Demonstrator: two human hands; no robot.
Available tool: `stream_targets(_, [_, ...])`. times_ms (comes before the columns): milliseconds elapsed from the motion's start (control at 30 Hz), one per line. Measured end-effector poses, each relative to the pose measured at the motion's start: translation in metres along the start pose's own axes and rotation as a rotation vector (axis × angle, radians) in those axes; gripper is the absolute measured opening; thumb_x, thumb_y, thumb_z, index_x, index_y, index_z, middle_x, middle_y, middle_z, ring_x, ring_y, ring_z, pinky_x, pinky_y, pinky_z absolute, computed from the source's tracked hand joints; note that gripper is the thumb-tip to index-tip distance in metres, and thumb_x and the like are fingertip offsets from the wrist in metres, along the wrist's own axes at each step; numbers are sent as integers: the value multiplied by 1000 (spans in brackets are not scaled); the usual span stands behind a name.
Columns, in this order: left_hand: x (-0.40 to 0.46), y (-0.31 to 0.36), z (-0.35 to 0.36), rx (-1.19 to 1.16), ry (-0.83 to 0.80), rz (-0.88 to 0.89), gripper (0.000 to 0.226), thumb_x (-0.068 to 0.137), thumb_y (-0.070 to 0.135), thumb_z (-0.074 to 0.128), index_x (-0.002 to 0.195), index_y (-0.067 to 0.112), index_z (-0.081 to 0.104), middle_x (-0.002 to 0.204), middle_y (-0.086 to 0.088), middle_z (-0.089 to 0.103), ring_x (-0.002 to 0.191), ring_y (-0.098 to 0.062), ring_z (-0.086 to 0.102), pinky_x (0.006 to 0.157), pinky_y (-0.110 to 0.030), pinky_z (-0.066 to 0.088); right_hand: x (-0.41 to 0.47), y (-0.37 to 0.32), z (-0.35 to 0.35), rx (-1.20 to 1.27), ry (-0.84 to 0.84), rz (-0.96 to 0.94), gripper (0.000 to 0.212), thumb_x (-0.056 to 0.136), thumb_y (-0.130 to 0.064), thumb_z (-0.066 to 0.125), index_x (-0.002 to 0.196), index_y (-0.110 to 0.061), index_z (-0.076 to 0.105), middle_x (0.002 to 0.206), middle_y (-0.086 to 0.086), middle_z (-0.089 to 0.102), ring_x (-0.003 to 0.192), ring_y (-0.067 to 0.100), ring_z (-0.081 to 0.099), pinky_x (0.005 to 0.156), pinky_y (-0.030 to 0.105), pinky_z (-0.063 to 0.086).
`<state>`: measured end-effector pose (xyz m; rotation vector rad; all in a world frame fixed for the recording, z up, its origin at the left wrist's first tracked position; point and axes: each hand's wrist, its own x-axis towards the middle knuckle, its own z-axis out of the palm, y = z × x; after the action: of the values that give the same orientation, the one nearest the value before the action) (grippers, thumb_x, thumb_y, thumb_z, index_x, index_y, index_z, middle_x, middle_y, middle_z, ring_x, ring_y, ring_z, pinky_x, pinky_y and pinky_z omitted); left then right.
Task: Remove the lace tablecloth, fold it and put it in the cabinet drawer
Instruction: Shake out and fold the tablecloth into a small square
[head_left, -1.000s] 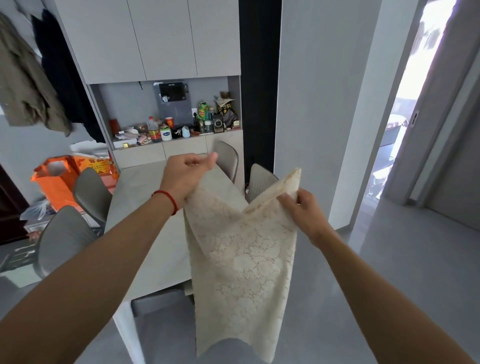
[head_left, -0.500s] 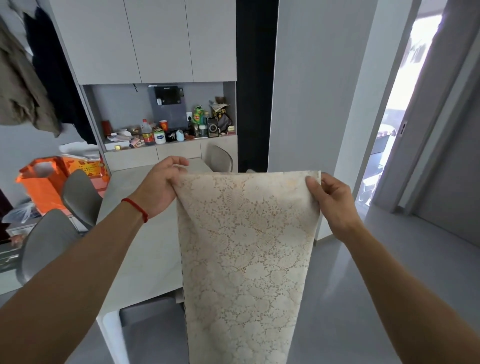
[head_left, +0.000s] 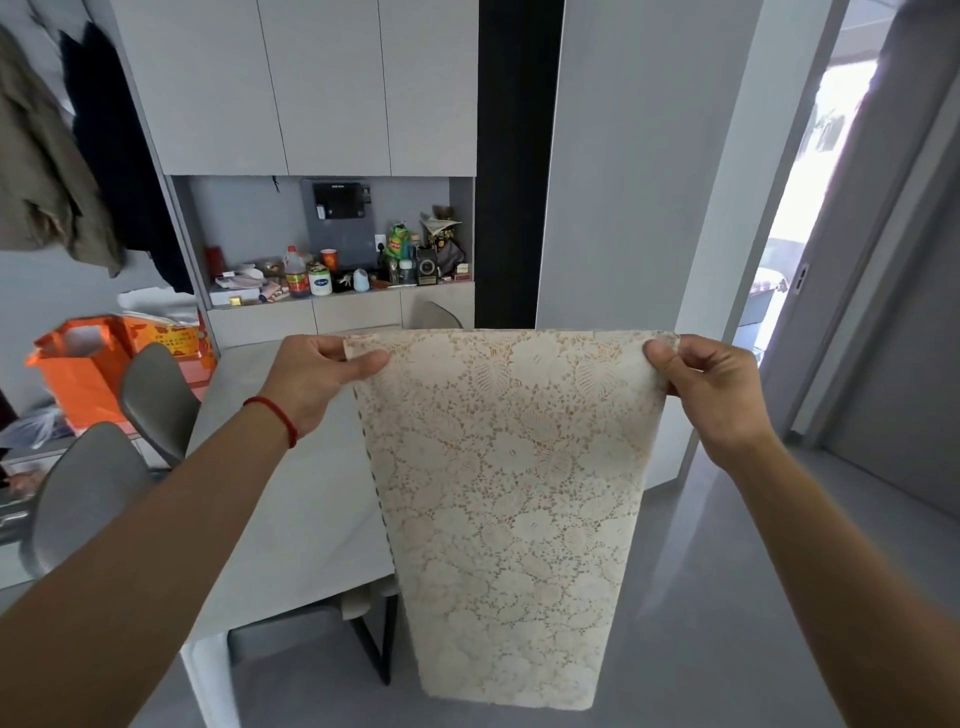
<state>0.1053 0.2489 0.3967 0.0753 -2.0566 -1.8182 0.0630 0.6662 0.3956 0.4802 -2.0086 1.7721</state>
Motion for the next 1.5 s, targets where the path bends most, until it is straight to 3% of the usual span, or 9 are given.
stream_targets(133, [0,5,7,-18,-11,18,28,70,25,83,94,12,78,95,-1,82,92,-18,77,83,-32,60,13,-13,-12,-133,-14,-47,44,96,-27,75,60,-8,58,75,31,49,66,21,50,75,53,65])
stream_targets(300, [3,19,18,-4,-46,40,8,91,17,73,99,18,75,92,7,82,89,-15,78,65,-25,62,23,-21,-25,-254,2,-77,43,95,-32,77,57,-18,61,57,-2,55,59,18,57,71,57,65])
stream_targets(433, [6,40,33,-74,-41,90,14,94,14,70,106,16,75,103,-1,81,97,-18,77,75,-31,62,38,-21,-36,-6,109,-78,43,90,-38,81,76,0,68,73,16,57,67,17,59,72,48,67])
stream_targets(567, [12,66,45,-127,-7,169,14,95,9,69,107,12,75,109,-6,79,97,-17,76,82,-31,62,14,15,-37,247,-135,166,38,82,-55,84,109,-29,80,115,-1,80,102,19,78,86,31,63])
stream_targets(733, [16,81,53,-39,-16,104,8,92,6,72,97,11,75,103,-8,77,82,-13,77,76,-31,63,-26,58,-6,251,-64,250,28,81,-37,84,94,-13,86,103,9,83,95,29,81,71,29,65])
stream_targets(967, [-30,-16,13,83,-239,-96,57,75,61,74,106,13,74,108,-3,80,85,-14,78,83,-30,62,-8,41,3,423,-112,324,33,80,-31,86,95,-2,83,108,18,81,95,33,80,72,35,66])
stream_targets(1133, [-58,-91,25,-100,-227,-227,60,61,45,94,98,0,80,107,-26,76,94,-36,76,76,-37,63,5,34,6,229,-128,344,35,77,-42,85,84,-8,85,95,16,83,91,37,80,69,39,67])
stream_targets(1300, [-24,-56,40,-293,-159,-257,17,81,14,76,93,3,80,100,-17,79,81,-22,78,67,-30,62,-1,61,-22,368,-371,449,70,92,-65,64,134,-8,69,131,27,69,121,38,68,93,44,55])
stream_targets(1500, [-6,-28,49,-177,-143,-424,11,91,5,71,98,-3,71,102,-20,76,74,-24,77,63,-35,64,-87,129,-7,248,-189,644,49,80,-42,78,101,2,82,111,29,77,94,37,79,78,42,65])
